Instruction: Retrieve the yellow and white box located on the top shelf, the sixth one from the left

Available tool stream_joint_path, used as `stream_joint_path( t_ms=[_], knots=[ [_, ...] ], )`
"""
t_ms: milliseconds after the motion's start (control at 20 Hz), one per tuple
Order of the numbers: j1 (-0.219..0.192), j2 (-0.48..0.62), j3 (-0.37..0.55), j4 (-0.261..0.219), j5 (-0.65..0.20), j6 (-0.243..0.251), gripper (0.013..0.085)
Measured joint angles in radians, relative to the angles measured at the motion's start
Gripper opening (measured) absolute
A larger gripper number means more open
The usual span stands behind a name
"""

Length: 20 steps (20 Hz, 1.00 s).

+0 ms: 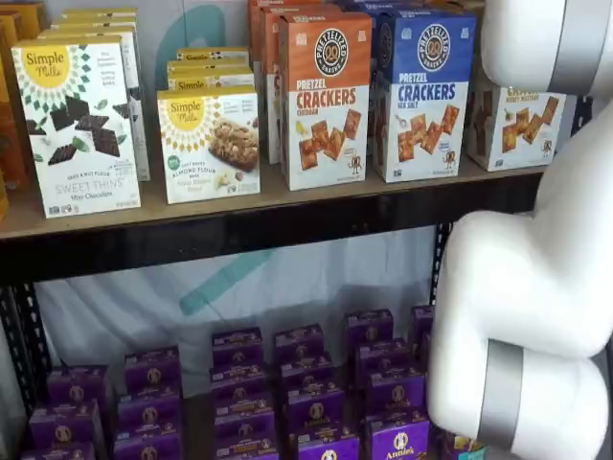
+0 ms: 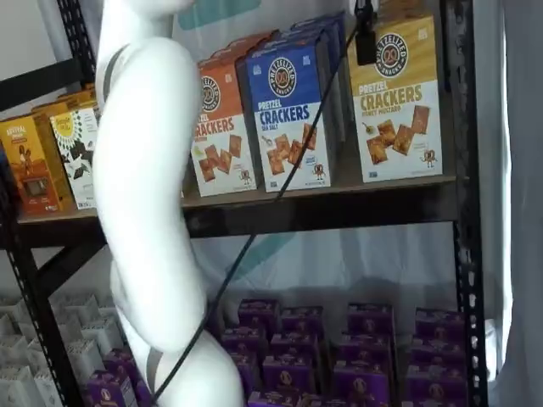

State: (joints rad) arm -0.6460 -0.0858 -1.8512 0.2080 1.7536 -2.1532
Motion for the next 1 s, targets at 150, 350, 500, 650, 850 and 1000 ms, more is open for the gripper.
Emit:
stream_joint_path(
  t_ms=[150,350,500,650,850,1000],
  knots=[
    [0.012,0.014,-0.019,-0.031,0.017,0.004,0.085],
    [0.03,0.028,-0.04,-0.075,0.041,0.007,0.085],
    [0.037,0.027,-0.035,-0.091,0.044,0.009,0.085],
    [0.038,0.028,-0.035,-0.088,0.049,0.012,0.085],
    [0.037,0.029,-0.036,-0.085,0.052,0.013,0.085],
    [0.038,0.027,-0.032,-0.087,0.05,0.013,0.085]
  ],
)
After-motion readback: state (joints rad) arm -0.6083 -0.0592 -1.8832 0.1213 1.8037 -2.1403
